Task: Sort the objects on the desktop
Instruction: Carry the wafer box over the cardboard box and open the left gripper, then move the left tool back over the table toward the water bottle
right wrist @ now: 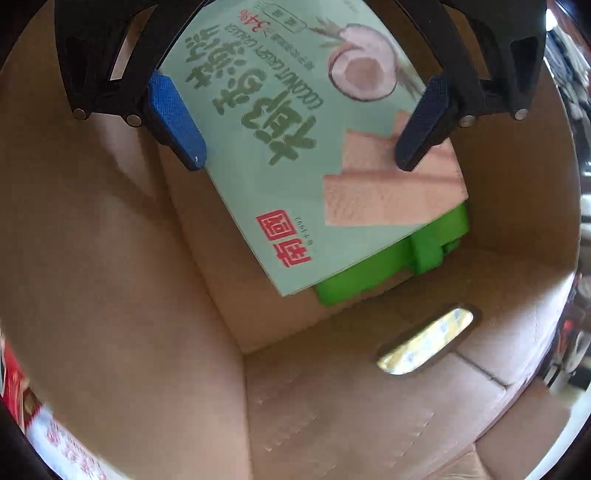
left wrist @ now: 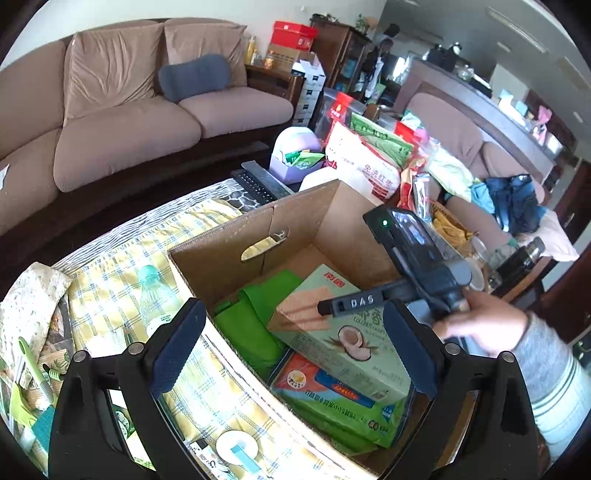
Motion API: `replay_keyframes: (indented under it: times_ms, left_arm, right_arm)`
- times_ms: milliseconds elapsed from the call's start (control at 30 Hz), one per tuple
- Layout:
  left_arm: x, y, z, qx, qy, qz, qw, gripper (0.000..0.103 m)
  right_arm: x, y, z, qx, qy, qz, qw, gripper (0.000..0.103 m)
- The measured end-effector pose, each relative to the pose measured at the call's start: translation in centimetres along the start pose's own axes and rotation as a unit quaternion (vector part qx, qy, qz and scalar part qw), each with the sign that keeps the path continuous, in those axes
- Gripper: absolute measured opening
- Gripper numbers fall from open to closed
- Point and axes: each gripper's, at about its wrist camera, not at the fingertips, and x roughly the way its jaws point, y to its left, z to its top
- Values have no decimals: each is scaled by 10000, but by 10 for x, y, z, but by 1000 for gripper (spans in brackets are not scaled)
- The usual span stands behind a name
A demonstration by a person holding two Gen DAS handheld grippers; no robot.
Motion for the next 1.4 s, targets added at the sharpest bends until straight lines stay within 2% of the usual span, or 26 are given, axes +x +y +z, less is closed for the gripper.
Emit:
replay_keyframes:
  times_ms: [133, 300, 433, 533, 567, 600, 667, 733, 900, 1033, 1100, 1167, 1400]
  left_arm:
    - [-1, 2, -5, 34, 31, -4, 10000, 96]
    - [-1, 7, -11, -60, 72, 4, 10000, 96]
    - [-5, 6, -16, -75, 61, -19, 10000, 96]
    - [-9, 6, -19, -89, 60, -35, 9999, 96]
    - [-10, 6, -20, -98, 66, -34, 9999, 96]
    - [-11, 6, -21, -102, 75, -29, 9999, 96]
    - [-13, 4, -23, -68, 101, -19, 9999, 96]
    - [-15, 1, -26, -5, 113, -2, 9999, 97]
    - [-20, -4, -31, 82, 137, -59, 9999, 97]
    - [-20, -4, -35, 86, 163, -124, 9998, 97]
    - [-18, -3, -36, 97, 182, -127, 9997, 97]
    - [-16, -1, -37, 77, 191, -143, 9997, 97]
    - [-10, 3, -42, 6, 247, -129, 9996, 97]
  right_arm:
    - [-1, 5, -8, -189, 150, -2, 9997, 103]
    - [1, 35, -43, -867, 552, 16, 9947, 103]
    - [5, 59, -76, -1279, 879, -276, 9875, 103]
    - [-3, 74, -92, -1491, 1111, 25, 9826, 103]
    - [-8, 73, -91, -1456, 1068, 153, 9834, 102]
    - [-16, 69, -85, -1394, 847, 103, 9866, 103]
    - [-26, 50, -68, -1051, 348, -196, 9937, 103]
    - [-25, 32, -59, -792, 201, -299, 9962, 103]
    - [-14, 16, -49, -773, -12, -504, 9957, 103]
    - [6, -4, -35, -179, 245, 84, 9995, 103]
    - [13, -14, -33, 100, 347, 481, 9982, 103]
    - [16, -21, -35, 171, 448, 682, 9965, 103]
    - [10, 11, -77, -794, 928, 899, 9884, 103]
